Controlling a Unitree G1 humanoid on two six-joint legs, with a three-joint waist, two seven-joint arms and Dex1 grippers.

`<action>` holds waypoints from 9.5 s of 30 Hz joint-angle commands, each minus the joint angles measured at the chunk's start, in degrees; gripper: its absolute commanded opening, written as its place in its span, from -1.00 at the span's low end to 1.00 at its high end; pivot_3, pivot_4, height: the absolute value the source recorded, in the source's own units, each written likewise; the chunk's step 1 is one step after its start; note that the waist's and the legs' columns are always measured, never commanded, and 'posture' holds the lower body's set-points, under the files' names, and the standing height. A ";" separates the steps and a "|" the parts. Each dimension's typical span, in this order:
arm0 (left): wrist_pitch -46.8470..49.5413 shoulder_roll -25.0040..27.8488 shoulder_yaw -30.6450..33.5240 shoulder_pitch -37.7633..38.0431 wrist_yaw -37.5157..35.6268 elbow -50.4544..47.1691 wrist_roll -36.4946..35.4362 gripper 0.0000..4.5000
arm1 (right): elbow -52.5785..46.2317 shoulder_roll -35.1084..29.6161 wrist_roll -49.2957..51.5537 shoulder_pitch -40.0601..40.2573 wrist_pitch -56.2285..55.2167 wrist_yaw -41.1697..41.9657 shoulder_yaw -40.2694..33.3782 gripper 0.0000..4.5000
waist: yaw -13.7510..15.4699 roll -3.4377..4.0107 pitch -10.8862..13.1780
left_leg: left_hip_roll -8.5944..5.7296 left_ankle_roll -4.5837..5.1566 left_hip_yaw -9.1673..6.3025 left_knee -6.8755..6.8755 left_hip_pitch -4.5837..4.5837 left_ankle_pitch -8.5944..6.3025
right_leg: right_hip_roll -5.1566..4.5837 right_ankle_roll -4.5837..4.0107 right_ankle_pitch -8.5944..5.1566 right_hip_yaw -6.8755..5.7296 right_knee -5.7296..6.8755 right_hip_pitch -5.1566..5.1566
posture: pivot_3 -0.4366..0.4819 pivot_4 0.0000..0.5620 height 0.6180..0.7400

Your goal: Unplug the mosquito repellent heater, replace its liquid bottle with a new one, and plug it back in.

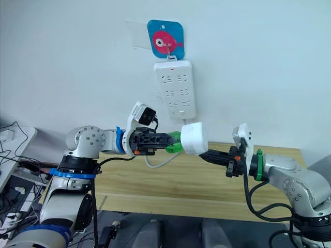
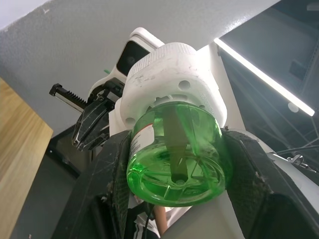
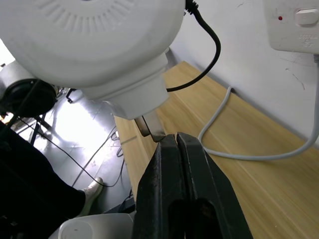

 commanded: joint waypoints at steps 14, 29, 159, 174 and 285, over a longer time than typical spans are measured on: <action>-6.01 0.17 -3.30 -0.45 -1.15 0.68 3.64 0.00 | -8.84 -4.09 13.81 1.40 4.33 -3.56 -4.98 -0.98 | 0.05 0.00 0.00 | 0.00 0.01 0.01 -0.01 -0.01 0.00 | 0.02 0.00 0.00 0.02 -0.01 -0.02 | -0.09 -0.34 1.00; -101.04 -6.84 -8.30 9.88 -13.59 5.35 35.63 0.00 | 8.54 -12.82 43.22 10.87 14.99 -19.10 -14.69 0.24 | 0.40 -0.04 0.02 | -0.03 0.02 0.23 -0.04 0.00 -0.02 | -0.05 -0.03 0.02 0.18 -0.29 0.09 | -0.08 -0.30 1.00; -42.21 -21.46 -5.25 7.81 16.95 -3.02 22.34 0.00 | -21.65 0.79 22.01 3.69 -9.82 -71.28 3.27 0.97 | -2.69 0.08 -0.47 | -0.01 -0.37 0.06 0.06 -0.08 0.22 | 0.04 0.10 0.07 0.15 -0.02 -0.02 | -0.31 -0.52 1.00; -52.73 -24.61 -7.03 11.48 20.07 -2.32 28.23 0.00 | -20.75 5.52 18.53 0.99 -7.92 -71.44 4.39 0.97 | -2.74 -0.02 -0.66 | -0.02 -0.32 0.12 0.05 -0.05 0.19 | 0.03 0.09 0.07 0.20 0.04 -0.03 | -0.28 -0.50 1.00; -82.75 -5.19 3.56 -19.93 -3.41 46.00 38.76 0.09 | -11.73 25.86 -18.52 -1.20 -10.48 -44.64 10.94 0.31 | -1.10 -0.28 -1.17 | -0.01 -0.24 0.10 0.00 -0.29 0.16 | 0.07 0.03 0.04 0.12 0.40 -0.45 | -0.10 -0.52 1.00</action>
